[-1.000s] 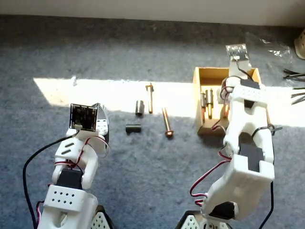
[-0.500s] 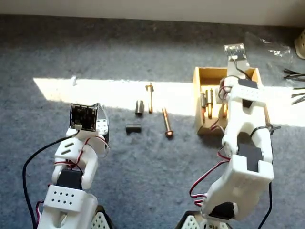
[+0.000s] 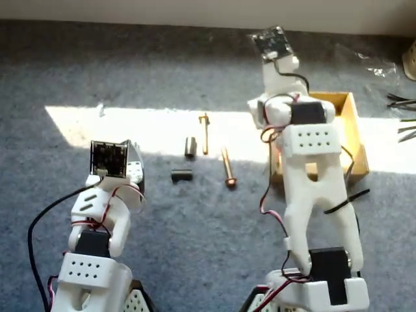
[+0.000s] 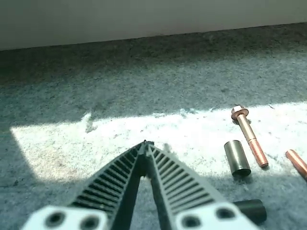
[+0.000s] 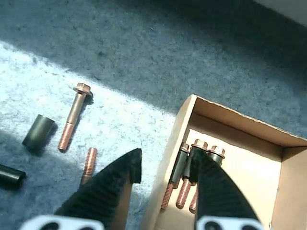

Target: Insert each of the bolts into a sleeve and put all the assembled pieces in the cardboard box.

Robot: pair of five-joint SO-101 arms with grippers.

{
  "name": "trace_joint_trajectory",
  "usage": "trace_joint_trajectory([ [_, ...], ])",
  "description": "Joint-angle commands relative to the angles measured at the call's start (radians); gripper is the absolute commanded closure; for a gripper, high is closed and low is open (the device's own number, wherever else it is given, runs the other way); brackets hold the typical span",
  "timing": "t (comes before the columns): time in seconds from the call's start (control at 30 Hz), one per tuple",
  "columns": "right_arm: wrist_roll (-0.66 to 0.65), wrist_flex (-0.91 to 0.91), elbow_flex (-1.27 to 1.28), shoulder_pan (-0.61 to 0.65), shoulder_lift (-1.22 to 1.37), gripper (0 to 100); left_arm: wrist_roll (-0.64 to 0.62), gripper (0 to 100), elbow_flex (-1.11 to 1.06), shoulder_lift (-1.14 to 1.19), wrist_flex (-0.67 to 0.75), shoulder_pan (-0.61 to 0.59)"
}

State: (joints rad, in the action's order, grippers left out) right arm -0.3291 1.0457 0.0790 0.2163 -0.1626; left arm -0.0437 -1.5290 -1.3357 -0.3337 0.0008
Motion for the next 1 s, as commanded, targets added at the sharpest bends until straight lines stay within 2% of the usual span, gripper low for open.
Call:
trace_joint_trajectory([
  [0.0, 0.072, 0.015, -0.004, 0.051, -0.056, 92.4, -0.005, 99, 0.016, -0.013, 0.021, -0.008],
  [0.1, 0.1, 0.008, 0.018, 0.081, -0.054, 96.8, -0.006, 99, 0.018, -0.013, 0.021, -0.042],
  [0.4, 0.091, 0.007, 0.165, 0.266, -0.056, 96.4, -0.012, 99, 0.036, -0.013, 0.023, -0.186],
  [0.67, -0.238, -0.008, 0.263, 0.423, -0.056, 91.1, -0.012, 99, 0.044, -0.013, 0.023, -0.248],
  [0.83, -0.299, -0.189, 0.378, 0.456, -0.056, 91.1, -0.012, 99, 0.056, -0.013, 0.023, -0.298],
  [0.97, -0.496, -0.352, 0.49, 0.487, -0.056, 91.1, -0.012, 99, 0.056, -0.013, 0.023, -0.3],
])
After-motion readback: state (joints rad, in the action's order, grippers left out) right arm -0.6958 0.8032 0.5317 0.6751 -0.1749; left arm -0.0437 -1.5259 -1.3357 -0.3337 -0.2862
